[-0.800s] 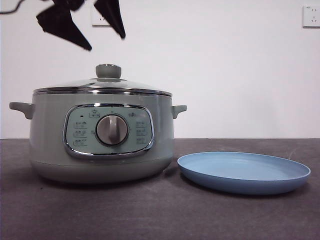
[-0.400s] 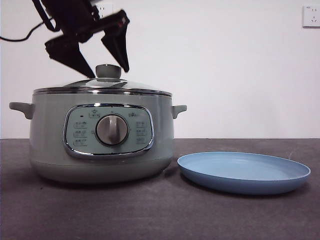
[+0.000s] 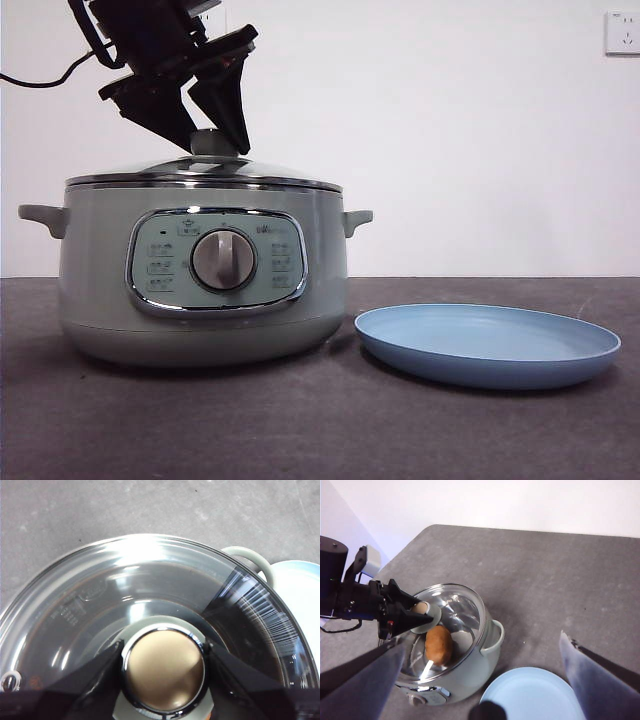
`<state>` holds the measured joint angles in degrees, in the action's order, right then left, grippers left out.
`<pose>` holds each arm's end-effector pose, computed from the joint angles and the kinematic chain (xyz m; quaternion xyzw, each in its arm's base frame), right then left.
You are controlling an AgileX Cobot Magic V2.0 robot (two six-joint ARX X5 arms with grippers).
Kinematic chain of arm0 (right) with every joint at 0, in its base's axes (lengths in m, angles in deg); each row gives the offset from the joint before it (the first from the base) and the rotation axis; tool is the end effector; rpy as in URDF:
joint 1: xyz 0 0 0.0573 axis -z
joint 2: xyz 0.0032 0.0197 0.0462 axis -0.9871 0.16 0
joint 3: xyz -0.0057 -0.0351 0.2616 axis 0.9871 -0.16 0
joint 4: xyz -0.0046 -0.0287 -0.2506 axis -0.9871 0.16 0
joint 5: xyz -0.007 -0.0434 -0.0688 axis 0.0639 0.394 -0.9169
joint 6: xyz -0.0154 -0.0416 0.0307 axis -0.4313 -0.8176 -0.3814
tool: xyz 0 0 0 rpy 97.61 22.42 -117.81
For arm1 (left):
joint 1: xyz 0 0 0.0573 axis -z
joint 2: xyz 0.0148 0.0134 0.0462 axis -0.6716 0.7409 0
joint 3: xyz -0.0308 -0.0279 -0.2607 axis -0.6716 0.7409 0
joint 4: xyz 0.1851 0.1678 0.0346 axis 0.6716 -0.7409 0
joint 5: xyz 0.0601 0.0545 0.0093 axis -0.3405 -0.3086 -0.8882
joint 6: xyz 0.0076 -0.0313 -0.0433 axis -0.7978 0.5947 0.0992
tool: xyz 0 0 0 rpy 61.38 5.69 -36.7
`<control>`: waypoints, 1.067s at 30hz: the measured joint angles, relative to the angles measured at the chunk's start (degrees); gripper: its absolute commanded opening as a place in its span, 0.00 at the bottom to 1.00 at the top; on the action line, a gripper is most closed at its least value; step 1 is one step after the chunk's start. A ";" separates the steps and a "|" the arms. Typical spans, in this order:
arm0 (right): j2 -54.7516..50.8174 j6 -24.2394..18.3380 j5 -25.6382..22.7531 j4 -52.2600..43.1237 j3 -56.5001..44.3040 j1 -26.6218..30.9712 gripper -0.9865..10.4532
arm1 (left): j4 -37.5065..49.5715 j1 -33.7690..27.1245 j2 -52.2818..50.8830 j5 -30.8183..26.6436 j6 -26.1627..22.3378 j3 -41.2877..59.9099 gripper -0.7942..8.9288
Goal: Take the potato out from the steamer,put the potato on the plate,close the lid
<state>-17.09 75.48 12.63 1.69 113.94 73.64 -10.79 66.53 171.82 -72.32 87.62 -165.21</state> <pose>0.1965 0.0391 0.4433 0.0493 0.2311 0.3071 0.9219 0.3131 -0.1445 0.3050 0.0676 0.3743 -0.2377 0.8938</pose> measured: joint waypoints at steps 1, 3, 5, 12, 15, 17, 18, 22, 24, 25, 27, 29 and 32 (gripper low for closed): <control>0.02 0.00 0.00 0.22 0.00 0.00 0.64 | 0.00 0.00 0.00 0.00 -0.11 0.00 0.07; 0.02 0.00 0.00 0.26 0.00 0.00 0.64 | 0.04 0.00 0.00 0.00 -0.33 0.00 0.07; 0.02 0.00 0.02 0.26 0.00 0.00 0.64 | -0.07 0.00 -0.04 0.00 -0.37 -0.04 0.07; 0.00 0.02 0.20 0.24 0.00 -0.04 0.64 | -7.72 0.00 -0.04 -0.20 -0.79 -6.12 0.07; 0.04 0.59 0.17 0.22 0.00 -1.29 0.63 | -13.14 -0.20 -0.04 -0.52 -1.99 -13.40 0.07; 0.33 0.90 0.20 0.20 0.00 -2.82 0.63 | -17.05 -0.37 -0.17 -0.63 -3.41 -18.99 0.07; 0.59 0.94 0.22 0.20 0.02 -3.54 0.63 | -18.75 -0.44 -0.26 -0.66 -4.00 -21.35 0.07; 3.61 1.27 0.20 0.15 1.16 -6.69 0.63 | -25.86 -0.85 -1.20 -0.57 -5.95 -30.16 0.07; 6.10 1.31 0.17 0.22 2.12 -8.55 0.63 | -28.96 -1.40 -2.73 -0.52 -6.84 -32.83 0.07; 7.32 1.31 0.11 0.22 2.71 -9.49 0.63 | -29.75 -1.73 -3.69 -0.55 -7.17 -33.29 0.07; 10.36 1.31 -0.02 0.20 4.17 -11.91 0.63 | -30.82 -2.71 -6.45 -0.59 -7.61 -33.35 0.07; 13.62 1.31 0.00 0.20 5.81 -14.45 0.63 | -32.04 -4.22 -9.20 -0.59 -7.93 -33.35 0.07; 18.64 1.29 -0.02 0.20 8.83 -17.53 0.63 | -33.64 -7.23 -13.51 -0.59 -8.02 -33.33 0.07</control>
<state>1.55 76.77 12.60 1.89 122.77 56.11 -44.42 59.30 158.32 -72.91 79.60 -198.55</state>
